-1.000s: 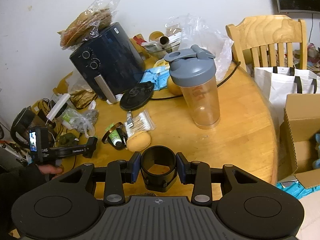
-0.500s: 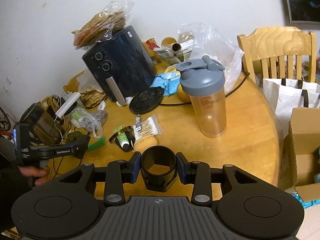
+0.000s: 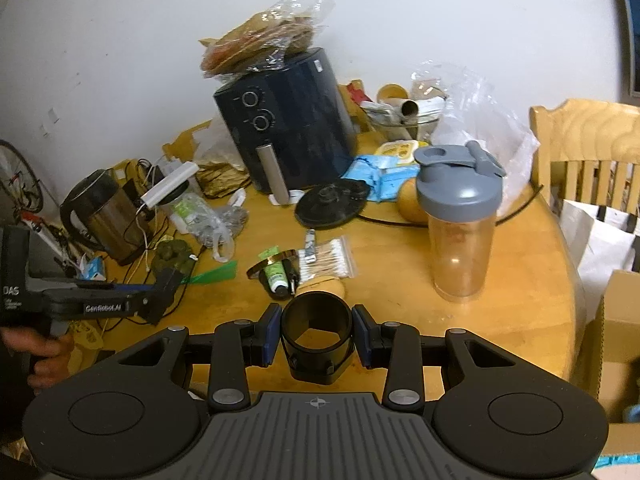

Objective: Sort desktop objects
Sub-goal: 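Carry the black block with the left tool while the right tool carries the cylinder toward the box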

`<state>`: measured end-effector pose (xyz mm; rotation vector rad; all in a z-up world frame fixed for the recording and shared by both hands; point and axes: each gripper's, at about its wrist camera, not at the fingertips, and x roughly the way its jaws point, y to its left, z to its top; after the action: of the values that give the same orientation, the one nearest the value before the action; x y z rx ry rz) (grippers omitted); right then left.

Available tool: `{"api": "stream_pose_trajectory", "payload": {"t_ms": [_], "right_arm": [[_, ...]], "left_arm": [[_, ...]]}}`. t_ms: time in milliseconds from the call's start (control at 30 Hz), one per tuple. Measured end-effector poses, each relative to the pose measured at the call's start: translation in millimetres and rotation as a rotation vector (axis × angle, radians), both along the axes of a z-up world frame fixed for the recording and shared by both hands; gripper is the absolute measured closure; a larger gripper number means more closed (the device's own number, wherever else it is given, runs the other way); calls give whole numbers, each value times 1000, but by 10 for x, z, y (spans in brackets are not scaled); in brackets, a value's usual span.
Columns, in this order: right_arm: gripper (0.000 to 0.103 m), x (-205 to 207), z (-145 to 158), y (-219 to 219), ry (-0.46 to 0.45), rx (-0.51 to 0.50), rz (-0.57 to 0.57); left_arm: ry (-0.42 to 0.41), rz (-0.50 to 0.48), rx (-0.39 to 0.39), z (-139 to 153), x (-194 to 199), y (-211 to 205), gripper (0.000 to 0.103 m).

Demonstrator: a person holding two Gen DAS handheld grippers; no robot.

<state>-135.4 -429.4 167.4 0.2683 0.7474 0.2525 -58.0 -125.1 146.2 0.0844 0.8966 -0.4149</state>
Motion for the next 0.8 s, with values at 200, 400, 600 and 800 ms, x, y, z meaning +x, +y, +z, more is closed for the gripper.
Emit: {"api": "stream_pose_trajectory", "payload": {"t_ms": [200,400,600,800], "right_arm": [[62,-22,4,17,-8,-10,46],[62,-36,-46,-5,-4,9,73],[62,-80,-118,-4,9,24,109],[62,-125,-220,17,40,43,123]], "left_arm": [[15,-14,-5,-12,-201,-39,72],[35,-16,-2,-56,-384,-58,71],[61,-32,6,-131,-564,-74,72],[111,-76,-5,-258,-706,-72,71]]}}
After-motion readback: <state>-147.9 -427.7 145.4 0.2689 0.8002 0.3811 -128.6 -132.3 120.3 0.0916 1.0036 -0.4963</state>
